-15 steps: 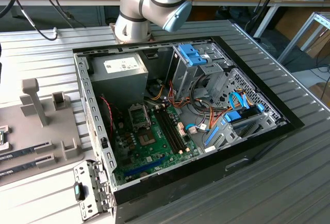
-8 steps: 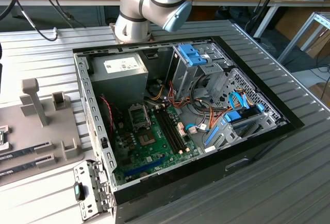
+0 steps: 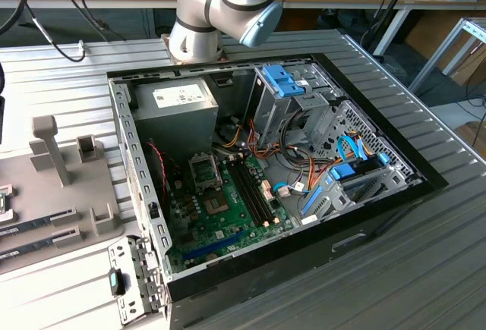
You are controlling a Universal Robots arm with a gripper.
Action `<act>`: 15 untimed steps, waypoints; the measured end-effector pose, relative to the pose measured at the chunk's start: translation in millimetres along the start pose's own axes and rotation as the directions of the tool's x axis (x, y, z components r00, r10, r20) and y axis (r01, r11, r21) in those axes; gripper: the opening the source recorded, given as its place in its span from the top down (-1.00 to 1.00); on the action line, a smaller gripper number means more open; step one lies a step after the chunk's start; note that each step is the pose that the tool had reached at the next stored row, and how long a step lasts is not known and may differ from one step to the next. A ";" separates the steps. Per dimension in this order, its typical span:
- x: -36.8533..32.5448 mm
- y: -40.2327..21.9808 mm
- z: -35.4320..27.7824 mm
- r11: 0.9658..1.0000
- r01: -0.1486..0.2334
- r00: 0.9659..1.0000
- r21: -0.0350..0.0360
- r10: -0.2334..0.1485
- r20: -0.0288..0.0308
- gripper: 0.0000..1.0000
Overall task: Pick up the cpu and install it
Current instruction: 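Pick up the cpu and move it towards the insertion slot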
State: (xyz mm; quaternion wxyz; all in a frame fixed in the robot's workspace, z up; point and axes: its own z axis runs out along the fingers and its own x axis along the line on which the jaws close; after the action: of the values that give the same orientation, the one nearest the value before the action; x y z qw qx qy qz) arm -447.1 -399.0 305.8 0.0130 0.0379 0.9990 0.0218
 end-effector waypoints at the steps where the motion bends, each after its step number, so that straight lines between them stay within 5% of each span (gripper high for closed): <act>1: 0.0 0.0 0.4 1.000 0.000 1.000 0.000 0.000 0.000 0.04; 15: 0.1 -0.3 5.5 1.000 0.000 1.000 0.000 0.000 0.000 0.04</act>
State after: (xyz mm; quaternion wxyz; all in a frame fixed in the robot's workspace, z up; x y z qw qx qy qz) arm -447.1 -399.0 300.2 0.0131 0.0378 0.9990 0.0218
